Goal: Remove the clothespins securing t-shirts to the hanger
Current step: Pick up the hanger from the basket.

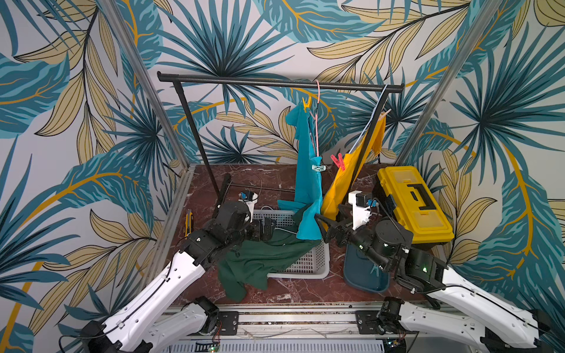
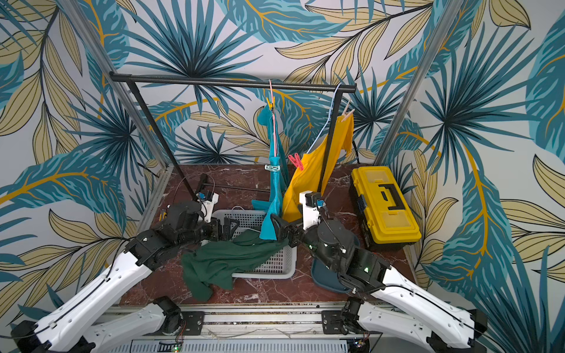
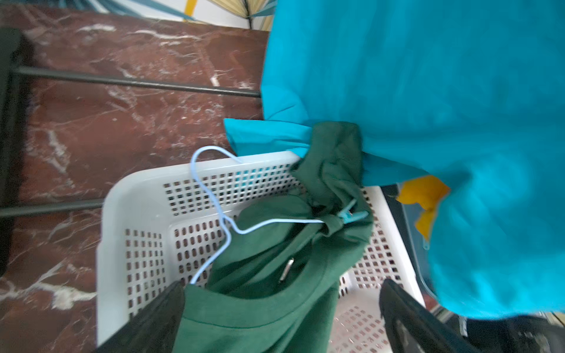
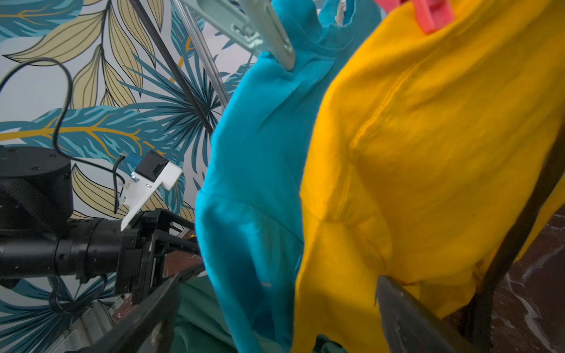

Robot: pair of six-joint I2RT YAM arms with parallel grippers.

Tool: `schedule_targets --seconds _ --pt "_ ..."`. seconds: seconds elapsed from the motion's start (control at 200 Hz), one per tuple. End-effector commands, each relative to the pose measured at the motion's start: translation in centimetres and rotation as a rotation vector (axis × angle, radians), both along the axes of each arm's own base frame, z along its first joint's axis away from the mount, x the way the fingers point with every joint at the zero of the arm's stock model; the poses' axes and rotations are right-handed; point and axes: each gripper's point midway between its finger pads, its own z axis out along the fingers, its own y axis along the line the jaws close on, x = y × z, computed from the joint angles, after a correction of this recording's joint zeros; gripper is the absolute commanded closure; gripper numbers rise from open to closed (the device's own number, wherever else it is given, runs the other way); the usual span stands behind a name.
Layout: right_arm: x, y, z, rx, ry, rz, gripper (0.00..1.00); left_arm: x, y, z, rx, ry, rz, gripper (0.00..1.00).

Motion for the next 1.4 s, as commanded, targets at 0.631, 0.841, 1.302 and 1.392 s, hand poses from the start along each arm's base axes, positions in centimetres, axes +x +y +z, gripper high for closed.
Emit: schedule_targets --seconds 0.631,0.841,1.302,1.392 --pt "-0.1 -3.6 -2.0 0.000 0.039 -0.135 0.01 6.0 -1.9 -8.1 -0.053 0.389 0.088 0.22" --pt "-0.3 -3.9 -2.3 -0.005 0.038 -0.137 0.01 7.0 -2.1 -10.2 -0.016 0.433 0.098 0.49" --pt "-0.4 -3.7 -2.5 -0.001 0.046 -0.123 0.01 8.9 -1.7 -11.0 0.041 0.417 0.130 0.61" --pt "-0.4 -3.7 -2.6 -0.001 0.048 -0.126 0.01 9.3 -2.0 -10.9 0.042 0.413 0.124 0.66"
